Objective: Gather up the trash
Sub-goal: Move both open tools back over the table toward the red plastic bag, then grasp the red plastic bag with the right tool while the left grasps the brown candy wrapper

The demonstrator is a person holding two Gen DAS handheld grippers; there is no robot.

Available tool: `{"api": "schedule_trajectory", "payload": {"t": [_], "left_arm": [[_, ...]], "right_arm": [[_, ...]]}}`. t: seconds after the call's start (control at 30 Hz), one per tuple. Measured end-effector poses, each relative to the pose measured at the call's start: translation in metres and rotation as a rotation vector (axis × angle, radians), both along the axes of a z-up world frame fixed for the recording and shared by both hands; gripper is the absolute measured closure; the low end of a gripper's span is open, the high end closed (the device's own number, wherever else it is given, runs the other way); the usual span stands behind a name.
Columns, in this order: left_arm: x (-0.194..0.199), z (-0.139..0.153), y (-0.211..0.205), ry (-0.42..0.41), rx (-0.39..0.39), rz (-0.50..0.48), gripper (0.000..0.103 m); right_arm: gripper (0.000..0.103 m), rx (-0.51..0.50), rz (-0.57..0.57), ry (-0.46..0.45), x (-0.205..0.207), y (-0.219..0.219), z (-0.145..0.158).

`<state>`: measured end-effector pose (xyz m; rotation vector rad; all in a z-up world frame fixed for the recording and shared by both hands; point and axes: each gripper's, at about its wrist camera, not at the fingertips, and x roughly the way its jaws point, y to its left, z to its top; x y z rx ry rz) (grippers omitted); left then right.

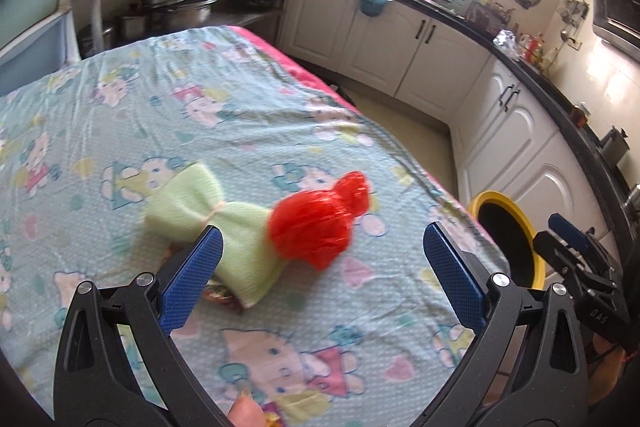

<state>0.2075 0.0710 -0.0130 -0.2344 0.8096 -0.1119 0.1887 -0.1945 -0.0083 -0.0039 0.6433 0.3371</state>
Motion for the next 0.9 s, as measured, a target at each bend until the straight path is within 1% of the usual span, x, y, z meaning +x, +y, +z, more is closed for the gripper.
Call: {"api": "schedule_trajectory", "payload": {"t": [0.27,0.47,0.73,0.83,0.9], "left_arm": [[-0.008,-0.009,0.042,0.026,0.006,0.087,0.011],[-0.012,-0.022,0.067,0.060,0.005,0.137,0.011],[-0.014,-0.045,0.090,0.118,-0.011,0.159,0.011],[-0.015,-0.055,0.097,0.141,-0.033,0.164,0.011],[-0.015,-0.061,0.101,0.154,-0.051,0.166,0.013]], "right_arm": [[0.021,-0.019,0.065,0.006,0.010,0.032,-0.003],[0.021,-0.041,0.125,0.017,0.018,0.059,-0.010],[0.021,-0.079,0.199,0.041,0.032,0.095,-0.024],[0.021,-0.095,0.227,0.049,0.039,0.108,-0.030],[0.021,-0.102,0.246,0.055,0.042,0.116,-0.034]]}}
